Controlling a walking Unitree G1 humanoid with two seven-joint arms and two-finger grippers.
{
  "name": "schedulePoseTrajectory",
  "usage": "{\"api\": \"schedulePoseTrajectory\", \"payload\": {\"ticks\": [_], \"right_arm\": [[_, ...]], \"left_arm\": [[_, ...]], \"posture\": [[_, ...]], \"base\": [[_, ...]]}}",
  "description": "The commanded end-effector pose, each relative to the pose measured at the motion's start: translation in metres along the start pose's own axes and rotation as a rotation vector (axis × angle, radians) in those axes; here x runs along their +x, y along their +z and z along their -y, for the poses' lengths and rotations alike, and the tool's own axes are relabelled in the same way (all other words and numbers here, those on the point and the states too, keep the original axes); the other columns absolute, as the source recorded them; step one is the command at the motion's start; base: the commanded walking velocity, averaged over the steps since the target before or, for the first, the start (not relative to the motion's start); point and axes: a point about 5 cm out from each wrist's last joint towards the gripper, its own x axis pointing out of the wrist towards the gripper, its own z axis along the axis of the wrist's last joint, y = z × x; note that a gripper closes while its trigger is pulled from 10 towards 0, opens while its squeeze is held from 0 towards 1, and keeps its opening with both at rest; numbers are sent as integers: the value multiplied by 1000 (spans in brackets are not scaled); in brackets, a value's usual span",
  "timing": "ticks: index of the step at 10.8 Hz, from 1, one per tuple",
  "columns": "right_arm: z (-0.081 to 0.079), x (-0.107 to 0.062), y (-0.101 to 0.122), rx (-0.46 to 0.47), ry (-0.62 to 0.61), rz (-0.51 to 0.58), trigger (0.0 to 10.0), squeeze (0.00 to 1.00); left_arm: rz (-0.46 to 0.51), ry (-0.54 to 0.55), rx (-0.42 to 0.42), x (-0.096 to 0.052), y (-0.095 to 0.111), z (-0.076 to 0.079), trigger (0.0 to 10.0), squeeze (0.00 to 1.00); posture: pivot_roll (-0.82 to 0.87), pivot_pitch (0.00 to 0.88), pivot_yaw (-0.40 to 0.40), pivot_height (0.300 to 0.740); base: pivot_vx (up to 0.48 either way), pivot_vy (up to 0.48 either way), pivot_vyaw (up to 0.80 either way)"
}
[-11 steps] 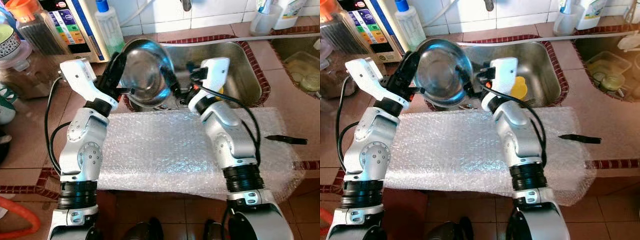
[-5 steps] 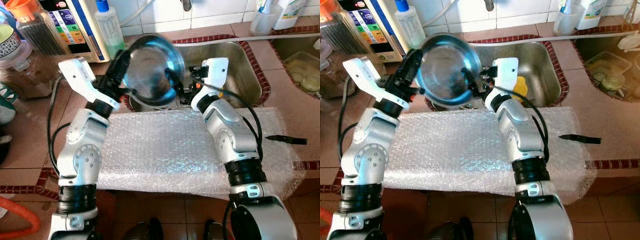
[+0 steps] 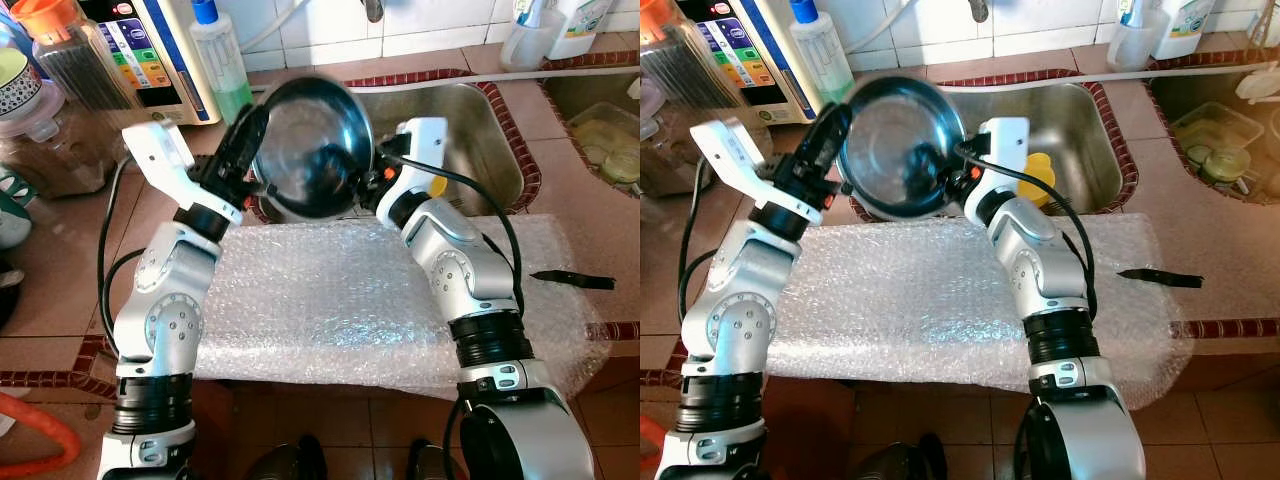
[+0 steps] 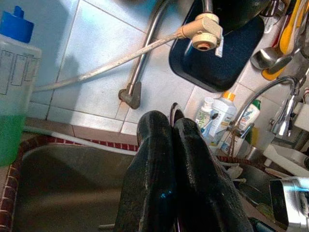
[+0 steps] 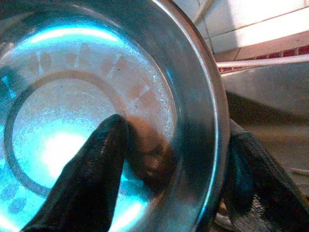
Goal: Kitchen organization
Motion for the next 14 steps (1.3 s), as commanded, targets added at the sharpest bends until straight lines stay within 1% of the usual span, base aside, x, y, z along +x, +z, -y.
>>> {"api": "schedulePoseTrajectory", "payload": {"ticks": [1, 5, 8, 9, 11, 12, 13, 14], "right_arm": [[-15, 3, -4, 1, 76, -23, 0, 0], [-17, 1, -12, 44, 111, -85, 0, 0], [-12, -2, -11, 182, 111, -88, 0, 0], [-9, -3, -10, 202, 99, -84, 0, 0], [-5, -5, -10, 204, 82, -78, 0, 0], [-4, -6, -8, 197, 74, -75, 0, 0], [-3, -6, -6, 185, 60, -71, 0, 0], [-3, -6, -4, 153, 42, -70, 0, 0]], "left_arm": [[18, -45, 4, 0, 6, 7, 0, 0], [12, -53, -1, -1, 5, 7, 0, 0], [6, -60, 2, -2, 6, 6, 0, 0], [3, -62, 3, -2, 5, 6, 0, 0], [-11, -60, 10, -4, 4, 4, 0, 0], [-35, -69, 18, -4, 0, 5, 0, 0], [-62, -89, 19, -7, -5, 7, 0, 529], [-91, -104, 21, -10, -11, 9, 1451, 1000]], "posture": [[-140, 197, 180, 740], [-137, 190, 179, 740], [-139, 187, 184, 740], [-138, 189, 186, 740], [-140, 194, 186, 740], [-140, 196, 186, 740], [-142, 200, 186, 740], [-144, 202, 185, 740]], "base": [[0, 0, 0], [0, 0, 0], [0, 0, 0], [0, 0, 0], [0, 0, 0], [0, 0, 0], [0, 0, 0], [0, 0, 0]]}}
